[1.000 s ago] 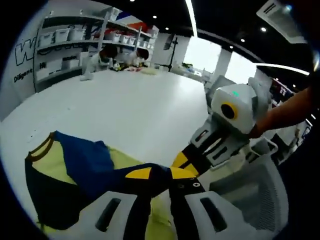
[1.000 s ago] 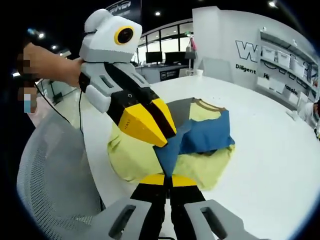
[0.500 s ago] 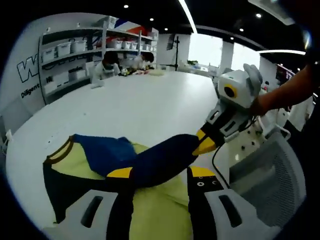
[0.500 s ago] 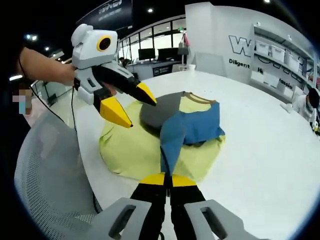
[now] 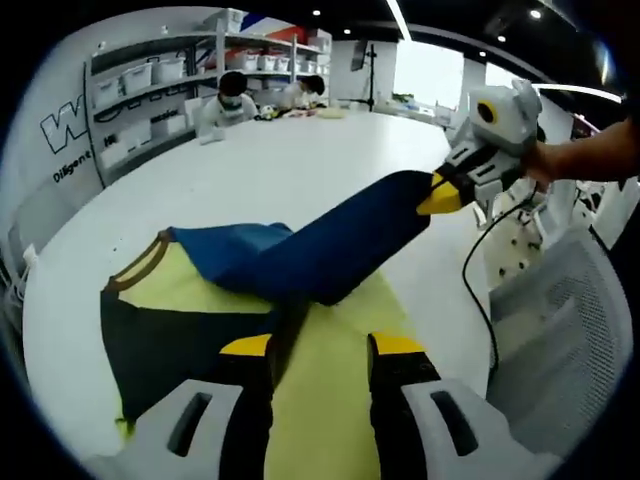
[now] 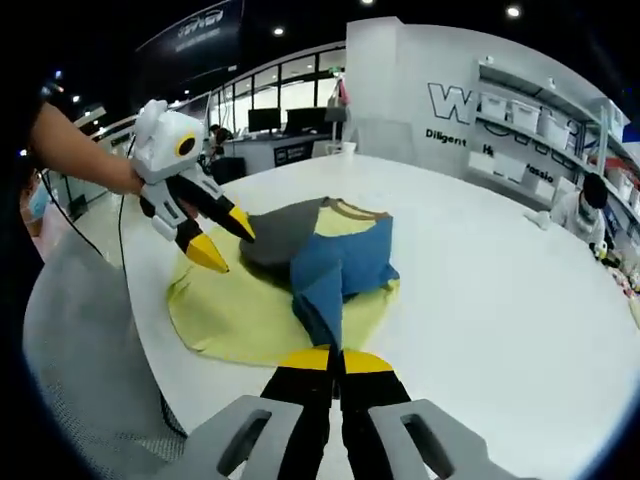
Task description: Fold the garment on the visible template until the final outline fits inside the template.
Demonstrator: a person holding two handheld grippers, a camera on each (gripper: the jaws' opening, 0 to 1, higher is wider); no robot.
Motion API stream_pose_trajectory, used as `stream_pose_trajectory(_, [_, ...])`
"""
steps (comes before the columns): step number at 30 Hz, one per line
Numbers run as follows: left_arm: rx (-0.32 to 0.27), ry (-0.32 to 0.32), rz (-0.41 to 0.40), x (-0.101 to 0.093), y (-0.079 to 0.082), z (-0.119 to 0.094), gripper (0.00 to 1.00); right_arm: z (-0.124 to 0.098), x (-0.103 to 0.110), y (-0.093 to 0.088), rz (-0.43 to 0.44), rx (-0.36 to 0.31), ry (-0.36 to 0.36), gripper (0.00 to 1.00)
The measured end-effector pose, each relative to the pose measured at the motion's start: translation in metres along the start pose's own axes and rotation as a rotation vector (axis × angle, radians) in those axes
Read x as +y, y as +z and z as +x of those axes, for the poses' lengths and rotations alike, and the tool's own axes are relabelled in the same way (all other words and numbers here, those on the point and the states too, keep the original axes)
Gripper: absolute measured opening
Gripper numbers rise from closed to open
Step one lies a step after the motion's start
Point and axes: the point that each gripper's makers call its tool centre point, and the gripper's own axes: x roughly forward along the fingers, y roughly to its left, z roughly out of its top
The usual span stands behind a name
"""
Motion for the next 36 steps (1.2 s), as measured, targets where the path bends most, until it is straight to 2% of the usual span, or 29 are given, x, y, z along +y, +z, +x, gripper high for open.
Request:
stream_pose_trajectory(7, [0.041, 0.013, 0.009, 0.006, -0.010, 0.008, 0.32, -0.007, -0.017, 0.001, 0.012, -0.017, -0.063, 0.00])
stream_pose_trajectory(16, [0.066, -0.001, 0.034, 0.005, -0.012, 0.018, 0.32, -0.014, -0.038, 0.000, 0.027, -0.029, -0.140, 0.00])
stream_pose_trajectory(22, [0.097, 0.002, 0.042, 0.007, -0.020, 0.030, 0.30, -0.022, -0.058, -0.005, 0.030, -0.017, -0.203, 0.00])
stream_pose_trajectory(28, [0.110, 0.038, 0.042, 0.021, -0.020, 0.038, 0.30, -0.029, -0.069, -0.011, 0.052, -0.007, -0.230, 0.00])
stream_pose_trajectory(32, [0.123, 0.098, 0.063, 0.039, -0.021, 0.040, 0.26, -0.030, -0.073, -0.015, 0.070, -0.002, -0.237, 0.00])
stream_pose_trajectory(36, [0.123, 0.130, 0.045, 0.050, -0.022, 0.040, 0.30, -0.030, -0.074, -0.018, 0.086, 0.002, -0.243, 0.00])
